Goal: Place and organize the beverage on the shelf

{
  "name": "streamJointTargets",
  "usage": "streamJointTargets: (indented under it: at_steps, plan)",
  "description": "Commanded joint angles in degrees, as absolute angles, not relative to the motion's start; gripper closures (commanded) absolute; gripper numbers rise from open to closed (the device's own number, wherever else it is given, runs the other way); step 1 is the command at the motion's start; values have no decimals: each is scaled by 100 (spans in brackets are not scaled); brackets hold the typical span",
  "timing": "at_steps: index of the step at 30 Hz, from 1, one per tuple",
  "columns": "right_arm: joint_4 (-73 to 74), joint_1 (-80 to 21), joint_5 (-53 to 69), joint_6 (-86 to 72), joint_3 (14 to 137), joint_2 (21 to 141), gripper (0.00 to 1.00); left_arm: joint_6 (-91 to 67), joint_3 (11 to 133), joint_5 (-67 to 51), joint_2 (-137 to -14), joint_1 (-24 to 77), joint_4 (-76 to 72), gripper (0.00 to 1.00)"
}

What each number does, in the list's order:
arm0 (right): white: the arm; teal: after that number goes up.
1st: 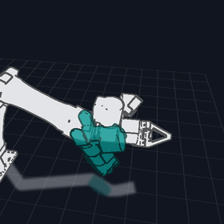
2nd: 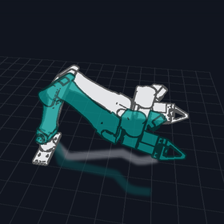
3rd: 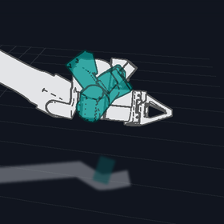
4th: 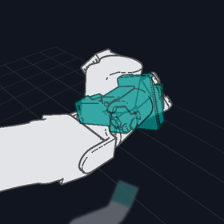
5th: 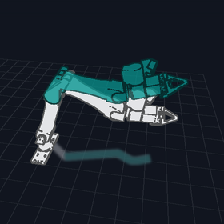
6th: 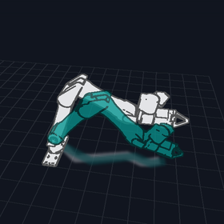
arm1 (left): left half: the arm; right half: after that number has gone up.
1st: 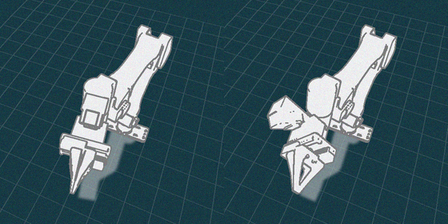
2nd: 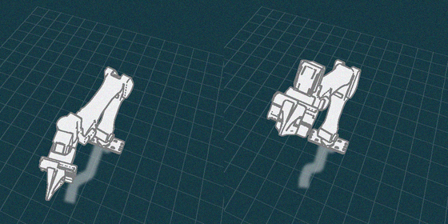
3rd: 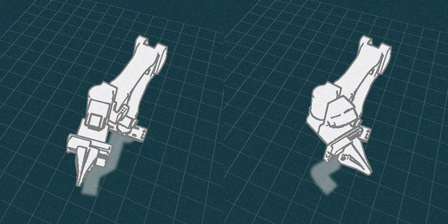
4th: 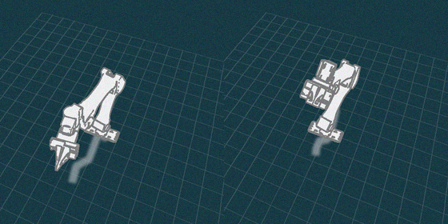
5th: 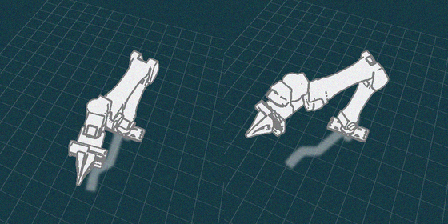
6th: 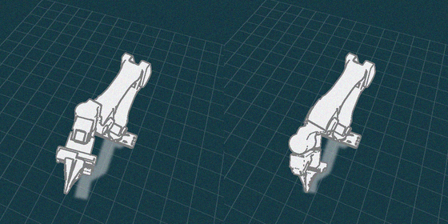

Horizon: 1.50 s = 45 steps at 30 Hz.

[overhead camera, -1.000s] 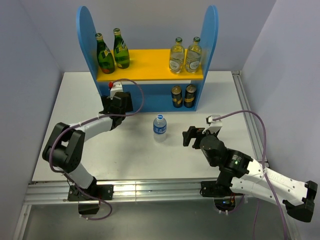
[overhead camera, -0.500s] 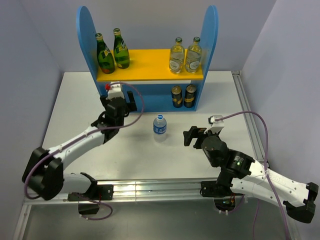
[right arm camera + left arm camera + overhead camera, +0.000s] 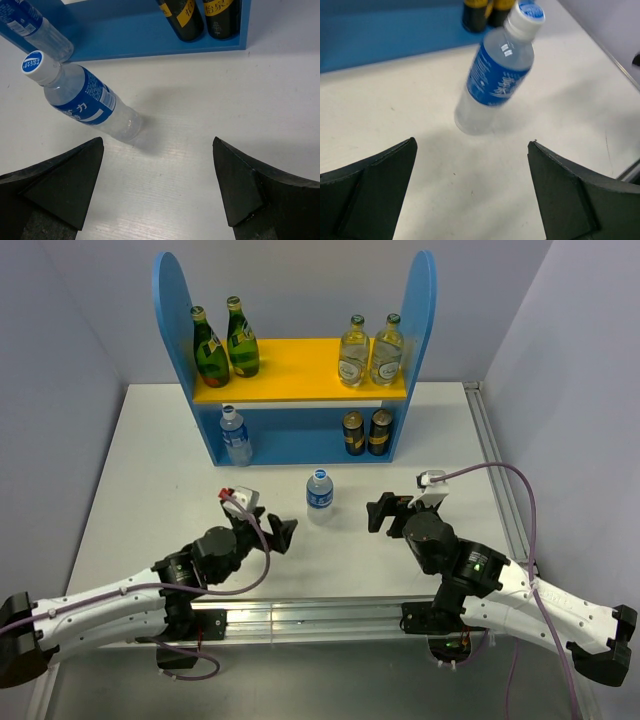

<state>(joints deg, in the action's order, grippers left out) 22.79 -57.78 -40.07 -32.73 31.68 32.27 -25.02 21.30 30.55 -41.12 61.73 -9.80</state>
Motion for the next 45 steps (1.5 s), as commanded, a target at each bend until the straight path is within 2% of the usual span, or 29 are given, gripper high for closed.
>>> streamJointTargets:
  at_steps: [1, 9, 15, 24, 36, 38, 40, 41, 42, 43, 45]
  plan:
    - [2197, -5801, -4122, -3296, 3190, 3217, 4, -2566, 2047, 2303, -4549, 6311, -1713, 1]
    - [2224, -5810, -4131, -3340, 3155, 3129, 4, -2303, 2301, 2610, -6651, 6460, -3820, 2]
    - [2267, -5801, -4148, -3349, 3182, 3182, 4, -2004, 3030, 2733, -8198, 6460, -4394, 4]
    - [2250, -5801, -4122, -3340, 3164, 3129, 4, -1591, 4033, 3392, -9508, 6372, -4597, 4]
    - [2215, -5801, -4087, -3296, 3173, 3225, 4, -1486, 4649, 3779, -10352, 6012, -4904, 6]
    - [2206, -5809, -4087, -3296, 3173, 3225, 4, -1485, 4780, 3797, -10450, 5977, -4896, 15]
    - [2206, -5801, -4087, -3296, 3173, 3234, 4, -1485, 4842, 3849, -10564, 5968, -4922, 30]
    - [2206, -5809, -4087, -3296, 3182, 3260, 4, -1485, 4878, 3858, -10591, 5959, -4922, 45]
    - [2197, -5810, -4096, -3296, 3182, 3261, 4, -1485, 4895, 3928, -10643, 5959, -4957, 87]
    - [2197, -5801, -4096, -3296, 3173, 3269, 4, -1485, 4904, 3964, -10652, 5959, -4974, 100]
    - [2197, -5801, -4096, -3296, 3173, 3270, 4, -1450, 4896, 4034, -10574, 5959, -4957, 100]
